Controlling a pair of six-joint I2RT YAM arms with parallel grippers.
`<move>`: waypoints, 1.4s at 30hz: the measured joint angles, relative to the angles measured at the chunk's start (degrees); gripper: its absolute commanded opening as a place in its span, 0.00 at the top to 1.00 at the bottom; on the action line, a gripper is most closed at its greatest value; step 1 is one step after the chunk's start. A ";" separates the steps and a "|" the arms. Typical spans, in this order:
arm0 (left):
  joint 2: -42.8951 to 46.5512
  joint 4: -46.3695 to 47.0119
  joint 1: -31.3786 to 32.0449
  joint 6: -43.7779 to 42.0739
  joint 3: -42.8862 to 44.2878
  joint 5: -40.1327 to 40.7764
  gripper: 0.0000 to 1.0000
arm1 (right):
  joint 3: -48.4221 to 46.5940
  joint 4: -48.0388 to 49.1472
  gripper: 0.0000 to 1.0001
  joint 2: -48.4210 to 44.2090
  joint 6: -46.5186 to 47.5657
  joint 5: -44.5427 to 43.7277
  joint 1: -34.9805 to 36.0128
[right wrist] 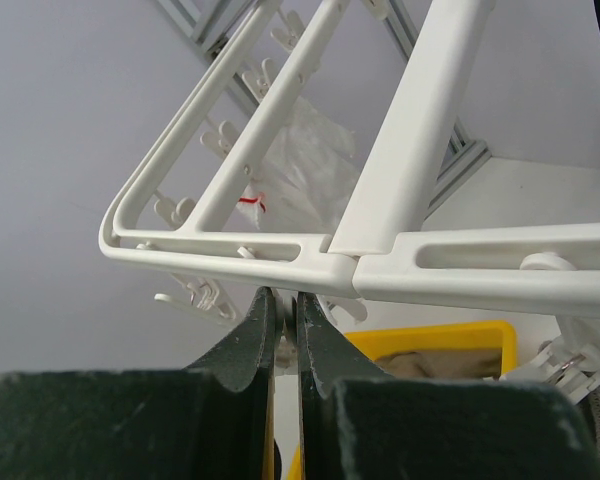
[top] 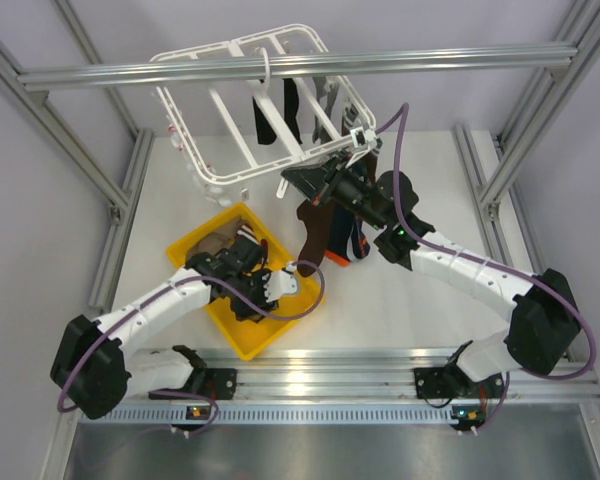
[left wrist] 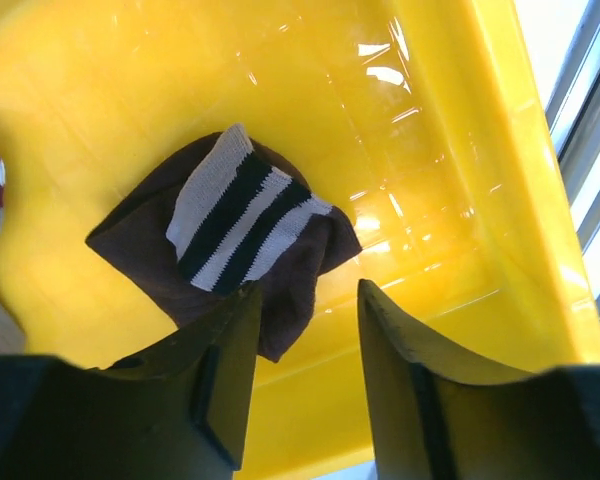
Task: Clip the socks to the hanger
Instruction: Pick up the sock from the bin.
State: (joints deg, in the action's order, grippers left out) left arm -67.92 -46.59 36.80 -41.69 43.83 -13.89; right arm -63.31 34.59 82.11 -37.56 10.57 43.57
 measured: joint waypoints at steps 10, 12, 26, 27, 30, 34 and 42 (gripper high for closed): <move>-4.48 2.54 -0.74 16.57 2.97 1.64 0.45 | 0.02 0.00 1.00 0.00 0.02 0.00 -0.02; -7.85 3.10 -1.60 19.12 4.28 2.60 0.46 | 0.02 0.00 1.00 0.00 0.02 0.00 -0.02; -19.93 3.67 -3.04 24.24 8.55 3.52 0.73 | 0.33 0.04 1.00 -0.11 0.04 -0.02 -0.37; -20.00 3.78 -3.06 24.22 8.55 3.80 0.77 | 0.33 0.07 1.00 -0.11 0.04 -0.02 -0.37; -19.98 4.39 -3.08 24.24 8.55 4.28 0.95 | 0.33 0.04 1.00 -0.13 0.04 -0.02 -0.39; -18.51 4.98 -3.08 24.00 8.37 4.44 1.00 | 0.33 0.04 1.00 -0.13 0.04 -0.02 -0.44; -3.98 6.32 -3.06 22.16 3.69 3.21 1.00 | 0.33 0.02 1.00 -0.13 0.07 0.00 -0.48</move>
State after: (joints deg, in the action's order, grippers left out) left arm -71.90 -40.27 33.74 -19.53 47.53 -10.68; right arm -62.98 34.61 81.97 -37.50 10.57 43.09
